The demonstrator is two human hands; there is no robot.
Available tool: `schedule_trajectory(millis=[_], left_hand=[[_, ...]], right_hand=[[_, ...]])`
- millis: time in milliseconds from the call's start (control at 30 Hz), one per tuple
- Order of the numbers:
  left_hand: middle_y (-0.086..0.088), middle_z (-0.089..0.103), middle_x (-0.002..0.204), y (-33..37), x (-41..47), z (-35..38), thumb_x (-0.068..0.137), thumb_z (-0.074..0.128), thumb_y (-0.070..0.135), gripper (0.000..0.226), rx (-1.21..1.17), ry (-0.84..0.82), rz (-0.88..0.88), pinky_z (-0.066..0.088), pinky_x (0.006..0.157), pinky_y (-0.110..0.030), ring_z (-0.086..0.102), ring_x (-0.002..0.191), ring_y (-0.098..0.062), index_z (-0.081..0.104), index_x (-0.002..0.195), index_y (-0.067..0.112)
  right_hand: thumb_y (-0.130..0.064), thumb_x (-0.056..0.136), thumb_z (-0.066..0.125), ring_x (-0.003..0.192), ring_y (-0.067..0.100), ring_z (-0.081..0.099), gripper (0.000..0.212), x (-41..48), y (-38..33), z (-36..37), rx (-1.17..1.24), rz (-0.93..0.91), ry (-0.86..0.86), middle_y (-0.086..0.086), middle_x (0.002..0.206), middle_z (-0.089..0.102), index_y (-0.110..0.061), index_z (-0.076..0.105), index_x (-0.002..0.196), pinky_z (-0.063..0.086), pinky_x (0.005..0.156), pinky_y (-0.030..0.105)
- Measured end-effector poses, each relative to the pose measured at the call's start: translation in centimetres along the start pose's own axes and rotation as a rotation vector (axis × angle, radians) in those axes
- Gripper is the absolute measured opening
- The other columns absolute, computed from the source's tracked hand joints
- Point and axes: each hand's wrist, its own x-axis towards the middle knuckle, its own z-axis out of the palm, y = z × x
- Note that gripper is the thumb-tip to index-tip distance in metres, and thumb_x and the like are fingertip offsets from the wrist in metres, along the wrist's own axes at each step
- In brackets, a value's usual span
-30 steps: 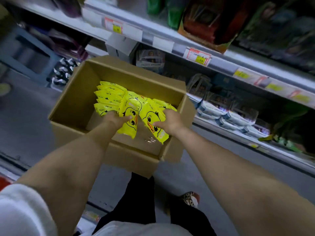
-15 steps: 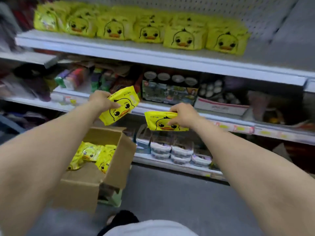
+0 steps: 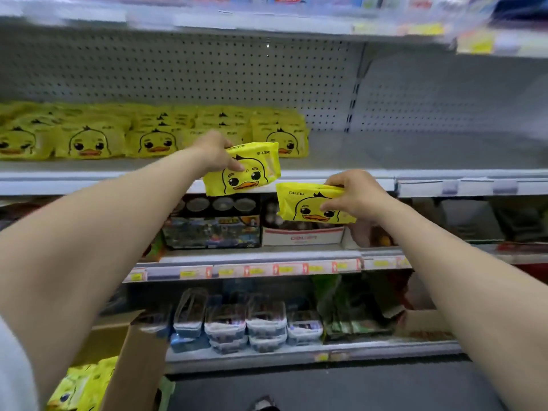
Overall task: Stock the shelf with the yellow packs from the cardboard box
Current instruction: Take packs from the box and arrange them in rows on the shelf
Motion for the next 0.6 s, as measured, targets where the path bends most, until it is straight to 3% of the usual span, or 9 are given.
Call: schedule_trajectory(millis=[200, 333, 533, 600], left_hand=[[-0.011, 0.054, 0.134, 5.1, 9.0, 3.0, 0.077, 0.081, 0.035, 0.070, 0.092, -0.059, 0.100, 0.041, 0.097, -0.033, 0.050, 0.123, -0.032, 0.051, 0.134, 0.008], [-0.008, 0.054, 0.135, 6.7, 14.2, 4.2, 0.077, 0.080, 0.037, 0.068, 0.191, -0.111, 0.172, 0.041, 0.094, -0.031, 0.052, 0.120, -0.029, 0.051, 0.133, 0.012], [-0.007, 0.053, 0.133, 7.6, 18.5, 5.1, 0.078, 0.079, 0.039, 0.065, 0.317, -0.118, 0.270, 0.039, 0.085, -0.030, 0.051, 0.118, -0.027, 0.051, 0.131, 0.012], [-0.007, 0.054, 0.133, 7.5, 18.9, 5.5, 0.077, 0.079, 0.038, 0.066, 0.343, -0.090, 0.257, 0.041, 0.086, -0.031, 0.051, 0.118, -0.027, 0.052, 0.131, 0.012]], right_hand=[[-0.035, 0.071, 0.087, 0.078, 0.016, 0.062, 0.028, 4.2, 3.4, -5.5, -0.047, 0.033, 0.079, -0.005, 0.081, 0.070, -0.027, 0.075, 0.094, 0.043, 0.063, 0.025], [-0.034, 0.070, 0.087, 0.070, 0.009, 0.060, 0.024, 8.4, 5.6, -7.5, -0.060, 0.067, 0.039, -0.015, 0.071, 0.066, -0.028, 0.073, 0.089, 0.042, 0.057, 0.021], [-0.040, 0.069, 0.087, 0.093, 0.012, 0.060, 0.051, 12.6, 8.4, -8.4, -0.076, 0.068, 0.011, -0.011, 0.094, 0.064, -0.020, 0.071, 0.114, 0.039, 0.080, 0.021], [-0.043, 0.068, 0.087, 0.098, 0.014, 0.060, 0.053, 13.0, 9.3, -8.4, -0.075, 0.053, 0.004, -0.011, 0.097, 0.065, -0.021, 0.071, 0.113, 0.039, 0.082, 0.022]])
